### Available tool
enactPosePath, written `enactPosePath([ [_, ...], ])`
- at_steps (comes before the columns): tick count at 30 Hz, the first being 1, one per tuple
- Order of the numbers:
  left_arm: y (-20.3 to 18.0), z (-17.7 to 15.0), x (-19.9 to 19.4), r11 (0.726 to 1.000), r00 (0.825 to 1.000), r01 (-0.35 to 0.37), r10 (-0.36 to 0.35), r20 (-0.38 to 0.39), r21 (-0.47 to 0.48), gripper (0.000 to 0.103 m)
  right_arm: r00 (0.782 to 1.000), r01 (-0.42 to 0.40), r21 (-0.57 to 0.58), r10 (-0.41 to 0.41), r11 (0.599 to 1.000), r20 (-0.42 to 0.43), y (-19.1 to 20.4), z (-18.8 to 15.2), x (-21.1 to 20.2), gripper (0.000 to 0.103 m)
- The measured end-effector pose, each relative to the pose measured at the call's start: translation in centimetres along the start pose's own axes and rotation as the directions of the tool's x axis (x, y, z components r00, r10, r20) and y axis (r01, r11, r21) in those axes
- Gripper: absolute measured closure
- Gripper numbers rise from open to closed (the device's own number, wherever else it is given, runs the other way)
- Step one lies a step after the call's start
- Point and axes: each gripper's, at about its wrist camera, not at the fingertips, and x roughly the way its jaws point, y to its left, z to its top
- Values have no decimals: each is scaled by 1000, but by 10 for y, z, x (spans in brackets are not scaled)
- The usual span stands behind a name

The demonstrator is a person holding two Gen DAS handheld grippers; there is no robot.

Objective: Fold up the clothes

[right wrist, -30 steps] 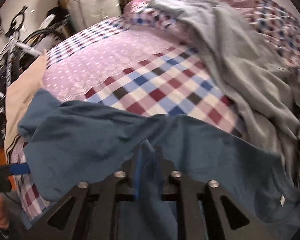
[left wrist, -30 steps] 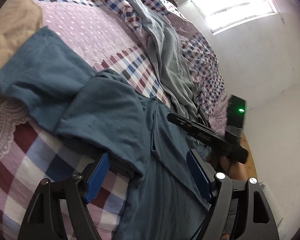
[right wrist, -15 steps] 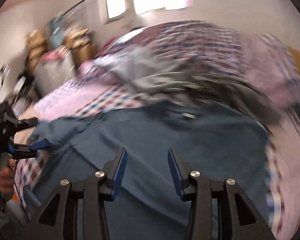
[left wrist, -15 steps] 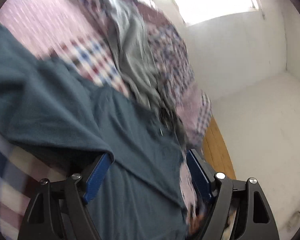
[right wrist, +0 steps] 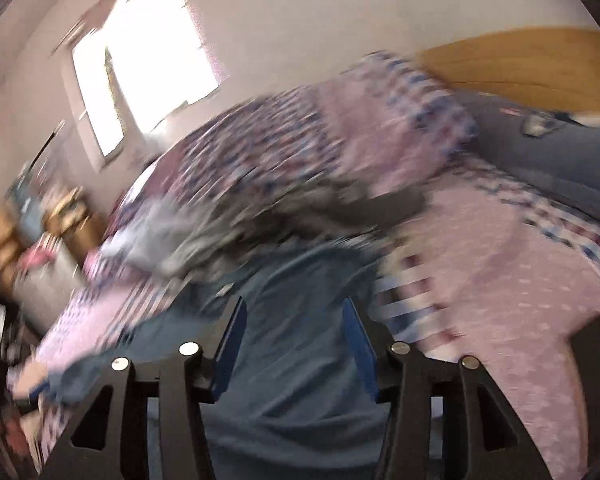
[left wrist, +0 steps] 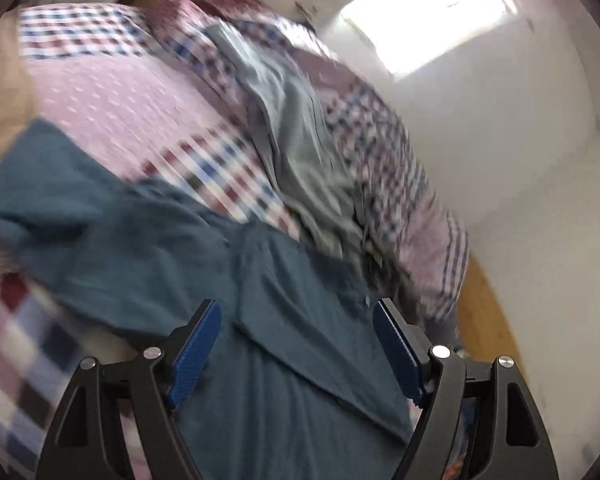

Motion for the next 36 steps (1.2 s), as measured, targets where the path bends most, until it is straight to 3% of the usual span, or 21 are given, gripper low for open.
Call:
enactPosePath([
  [4, -4, -5, 41, 999, 994, -44, 42, -99, -20, 22, 996, 81, 114, -83, 990, 16, -46, 6, -13, 49],
  [7, -2, -2, 61, 996, 989, -91, 88, -121, -20, 22, 997, 80, 123, -77, 989, -29, -63, 7, -14, 49],
  [10, 3, -5, 68, 991, 982, -134, 132, -132, -5, 22, 994, 25, 19, -23, 999, -111, -62, 6, -13, 49],
  [13, 9, -10, 71, 988, 978, -152, 149, -147, -9, 22, 977, -7, -162, -28, 987, -212, -49, -6, -11, 49],
  [17, 9, -11, 73, 988, 979, -157, 156, -134, 0, 22, 955, 21, -424, -144, 905, -260, -25, -39, -12, 49],
  [21, 9, -11, 72, 987, 980, -159, 157, -122, -7, 22, 914, 14, -643, -271, 765, -303, -4, -81, 0, 58],
  [25, 8, -10, 75, 988, 981, -154, 151, -126, -17, 22, 896, 46, -674, -328, 738, -298, -8, -86, 13, 67],
  [30, 8, -9, 76, 989, 981, -146, 142, -133, -19, 22, 871, 84, -710, -398, 699, -288, -14, -92, 28, 96],
  [33, 7, -10, 76, 991, 982, -131, 126, -140, -27, 22, 902, 127, -631, -354, 765, -248, -19, -75, 20, 97],
  [34, 7, -10, 76, 991, 982, -129, 123, -142, -27, 22, 910, 147, -563, -333, 814, -245, -28, -66, 16, 97],
  [36, 5, -11, 75, 992, 982, -125, 121, -144, -21, 22, 900, 166, -452, -322, 877, -294, -50, -62, 17, 97],
])
